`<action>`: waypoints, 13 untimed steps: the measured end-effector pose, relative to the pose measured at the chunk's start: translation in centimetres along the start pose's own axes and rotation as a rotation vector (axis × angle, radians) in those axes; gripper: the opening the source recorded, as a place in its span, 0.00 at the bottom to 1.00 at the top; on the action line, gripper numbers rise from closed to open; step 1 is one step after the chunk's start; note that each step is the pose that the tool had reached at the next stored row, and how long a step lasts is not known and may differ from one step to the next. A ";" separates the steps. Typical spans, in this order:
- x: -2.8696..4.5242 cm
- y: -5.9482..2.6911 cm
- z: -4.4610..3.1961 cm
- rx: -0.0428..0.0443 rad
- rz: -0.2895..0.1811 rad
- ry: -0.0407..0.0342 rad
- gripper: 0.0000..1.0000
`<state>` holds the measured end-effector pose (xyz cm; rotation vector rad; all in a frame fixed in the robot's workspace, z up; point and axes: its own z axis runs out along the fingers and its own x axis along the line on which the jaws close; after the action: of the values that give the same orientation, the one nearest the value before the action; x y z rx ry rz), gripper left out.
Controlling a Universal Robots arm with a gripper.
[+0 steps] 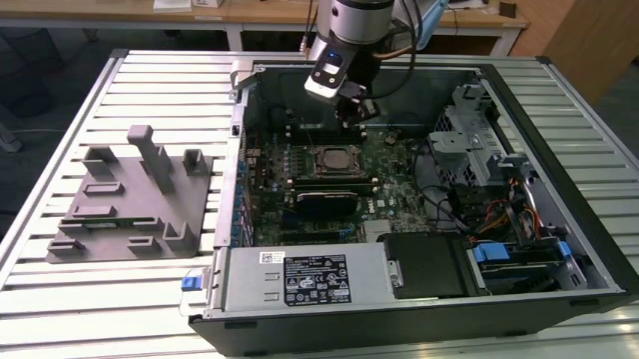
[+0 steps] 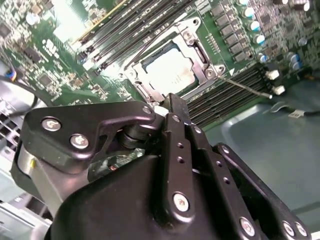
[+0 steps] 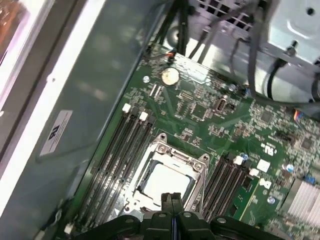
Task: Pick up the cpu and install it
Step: 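Install the first cpu locking lever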
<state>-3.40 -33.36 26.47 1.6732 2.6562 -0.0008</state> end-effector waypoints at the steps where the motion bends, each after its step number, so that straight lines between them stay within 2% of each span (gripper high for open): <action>1: 0.00 0.00 0.00 0.0000 -0.014 0.0000 0.11; 13: 0.00 0.00 0.01 -0.0005 -0.180 0.0002 0.11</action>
<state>-3.40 -33.36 26.46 1.4272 2.7960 -0.0003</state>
